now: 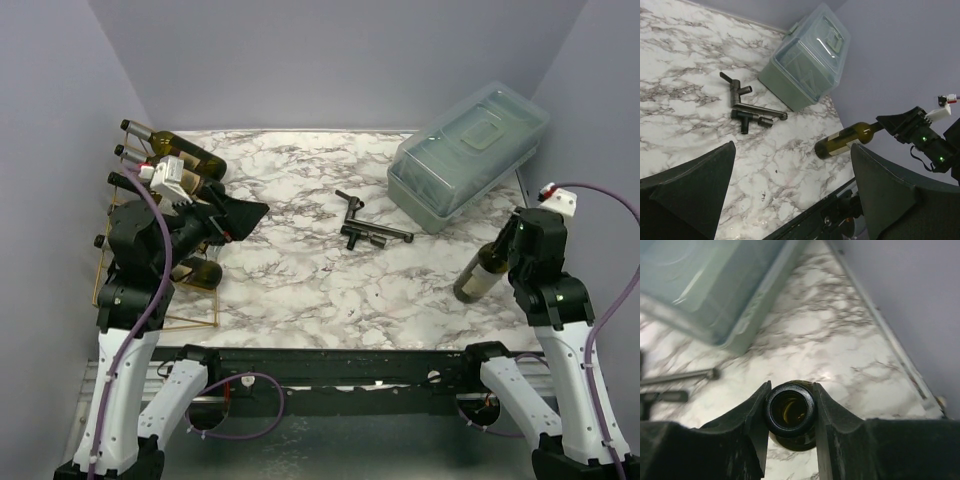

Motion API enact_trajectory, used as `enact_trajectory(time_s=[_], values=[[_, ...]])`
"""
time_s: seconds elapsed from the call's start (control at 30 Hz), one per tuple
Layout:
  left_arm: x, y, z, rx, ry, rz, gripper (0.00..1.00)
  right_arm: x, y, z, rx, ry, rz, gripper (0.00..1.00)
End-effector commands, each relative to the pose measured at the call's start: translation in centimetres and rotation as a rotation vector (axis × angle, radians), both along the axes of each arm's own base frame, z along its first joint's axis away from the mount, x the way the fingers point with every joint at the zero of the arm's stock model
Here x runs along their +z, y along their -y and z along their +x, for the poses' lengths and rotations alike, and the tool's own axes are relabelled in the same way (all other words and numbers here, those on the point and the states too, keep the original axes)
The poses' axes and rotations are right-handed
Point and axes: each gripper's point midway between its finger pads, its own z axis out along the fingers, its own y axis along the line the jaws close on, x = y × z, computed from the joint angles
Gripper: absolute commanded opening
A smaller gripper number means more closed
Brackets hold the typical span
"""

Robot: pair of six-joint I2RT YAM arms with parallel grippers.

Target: Put the wine bottle on the wine rack

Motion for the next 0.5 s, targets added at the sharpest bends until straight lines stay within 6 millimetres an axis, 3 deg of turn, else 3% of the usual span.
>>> enact_trajectory(time_s=[0.0, 0.13, 0.27, 0.47], values=[[-1.4, 2.4, 1.1, -0.125, -0.113, -0.098, 0.98, 1.3, -8.1, 2.7, 0.493, 0.034, 0.098, 0.01], [-1.8, 5.4, 2.2, -0.257, -0.157, -0.245, 0.97, 0.2, -13.6, 3.2, 0.766, -0.024, 0.252, 0.01], [-3.1, 10.0, 1.4, -0.339, -0.145, -0.190, 0.97, 1.3, -17.8, 3.0, 0.967, 0.001, 0.403, 0.01], [-6.3, 15.2, 0.5, -0.359, -0.116, -0.041, 0.97, 3.4, -21.2, 2.5, 1.132, 0.011, 0.560, 0.01]])
